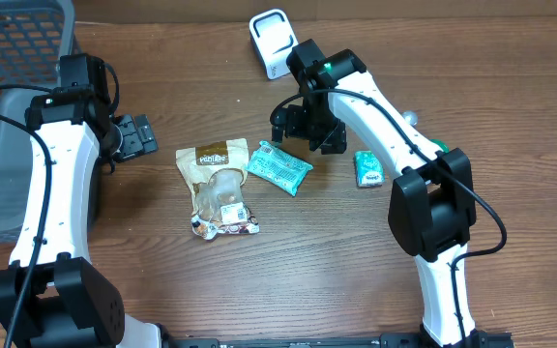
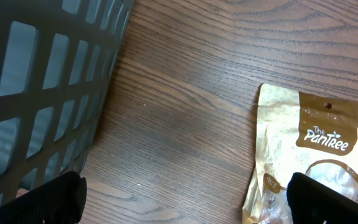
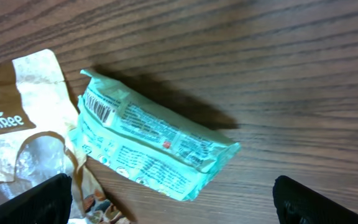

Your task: Scan the item barcode

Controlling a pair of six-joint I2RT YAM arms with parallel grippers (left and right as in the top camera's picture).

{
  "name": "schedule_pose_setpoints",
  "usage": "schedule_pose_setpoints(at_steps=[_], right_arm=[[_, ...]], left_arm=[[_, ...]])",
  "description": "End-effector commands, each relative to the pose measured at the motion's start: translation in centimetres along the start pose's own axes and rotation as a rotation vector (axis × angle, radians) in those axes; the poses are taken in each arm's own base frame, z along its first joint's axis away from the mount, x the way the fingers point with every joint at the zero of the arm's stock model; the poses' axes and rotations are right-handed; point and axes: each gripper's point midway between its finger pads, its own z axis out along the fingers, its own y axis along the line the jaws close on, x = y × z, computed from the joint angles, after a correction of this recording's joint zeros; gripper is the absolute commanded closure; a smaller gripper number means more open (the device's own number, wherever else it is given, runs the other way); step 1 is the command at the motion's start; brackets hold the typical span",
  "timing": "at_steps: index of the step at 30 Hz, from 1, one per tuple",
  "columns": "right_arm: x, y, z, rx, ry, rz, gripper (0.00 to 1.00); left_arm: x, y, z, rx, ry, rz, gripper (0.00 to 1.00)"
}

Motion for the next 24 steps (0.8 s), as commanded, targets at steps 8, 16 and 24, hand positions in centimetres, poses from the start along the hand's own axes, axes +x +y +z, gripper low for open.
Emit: schedule_pose_setpoints(at_steps=[8, 16, 24], right_arm=[[-0.4, 0.8, -1.2, -0.039, -0.034, 0.174, 0.0], [-0.5, -1.0, -2.9, 0.057, -0.099, 0.175, 0.09], [1.0, 1.0, -6.9, 0.088, -0.232, 0.09, 0.08]], left_arm=[[-0.7, 0.2, -1.0, -0.004, -0.037, 0.006, 0.0], [-0.7, 0.2, -1.0, -0.004, -0.037, 0.006, 0.0], [-0.7, 0.2, -1.0, -0.004, -0.037, 0.006, 0.01]])
